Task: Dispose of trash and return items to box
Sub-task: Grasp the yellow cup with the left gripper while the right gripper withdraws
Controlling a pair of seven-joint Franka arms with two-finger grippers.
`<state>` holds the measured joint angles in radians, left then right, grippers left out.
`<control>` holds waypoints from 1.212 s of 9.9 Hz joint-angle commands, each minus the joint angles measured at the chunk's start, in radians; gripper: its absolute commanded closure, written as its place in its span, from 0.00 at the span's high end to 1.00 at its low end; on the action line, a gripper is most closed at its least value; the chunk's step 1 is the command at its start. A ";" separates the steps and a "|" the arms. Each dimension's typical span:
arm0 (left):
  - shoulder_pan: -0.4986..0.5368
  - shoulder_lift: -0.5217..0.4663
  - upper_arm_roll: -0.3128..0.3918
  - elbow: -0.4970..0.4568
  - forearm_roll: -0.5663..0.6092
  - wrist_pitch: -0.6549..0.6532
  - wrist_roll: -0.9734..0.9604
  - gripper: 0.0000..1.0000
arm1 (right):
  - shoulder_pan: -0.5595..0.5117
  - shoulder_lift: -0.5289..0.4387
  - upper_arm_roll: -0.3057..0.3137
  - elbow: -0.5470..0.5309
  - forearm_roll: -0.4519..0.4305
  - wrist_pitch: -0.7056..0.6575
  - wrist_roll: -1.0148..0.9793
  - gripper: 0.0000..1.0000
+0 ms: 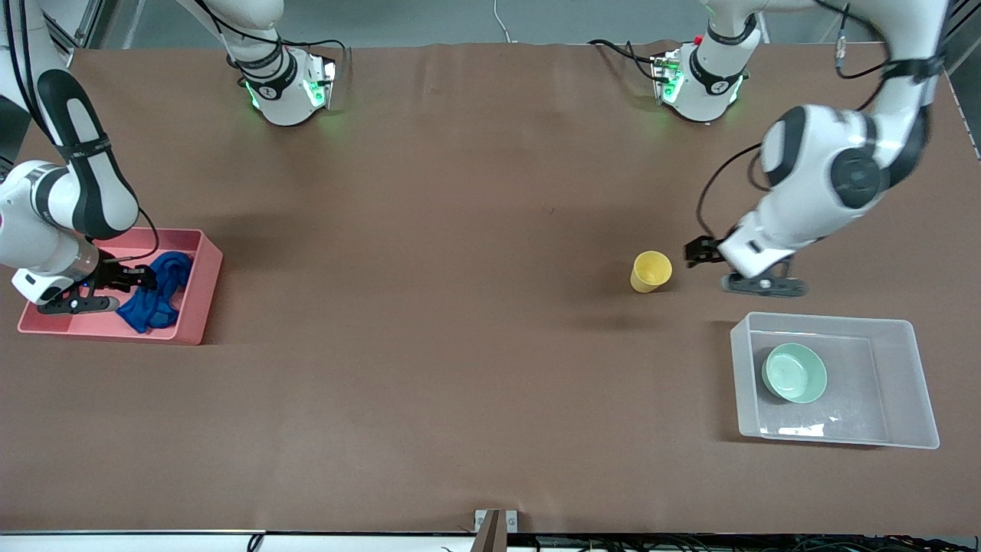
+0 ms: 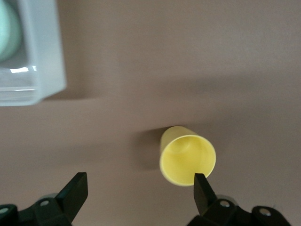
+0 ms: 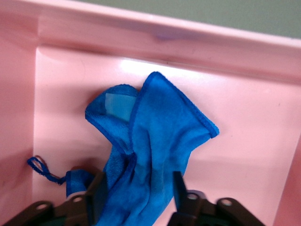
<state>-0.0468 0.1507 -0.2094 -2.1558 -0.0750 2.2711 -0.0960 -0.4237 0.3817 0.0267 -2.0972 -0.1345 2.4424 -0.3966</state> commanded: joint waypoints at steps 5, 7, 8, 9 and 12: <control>-0.005 0.207 -0.045 -0.061 0.096 0.162 -0.068 0.12 | 0.242 -0.260 0.021 0.207 0.035 -0.466 0.422 1.00; -0.004 0.198 -0.050 -0.058 0.097 0.162 -0.067 0.00 | 0.299 -0.357 0.030 0.224 0.151 -0.569 0.543 1.00; -0.004 0.187 -0.053 -0.055 0.097 0.159 -0.068 0.00 | 0.345 -0.389 0.032 0.252 0.151 -0.632 0.632 1.00; -0.004 0.167 -0.053 -0.056 0.097 0.151 -0.065 0.00 | 0.367 -0.389 0.033 0.337 0.153 -0.728 0.672 1.00; 0.013 0.116 0.016 0.037 0.095 0.124 0.056 0.00 | 0.344 -0.383 0.016 0.567 0.165 -0.926 0.625 1.00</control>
<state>-0.0465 0.2669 -0.2364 -2.1592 -0.0010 2.4153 -0.0810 -0.0541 -0.0174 0.0563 -1.6063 0.0051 1.5742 0.2591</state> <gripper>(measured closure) 0.965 0.000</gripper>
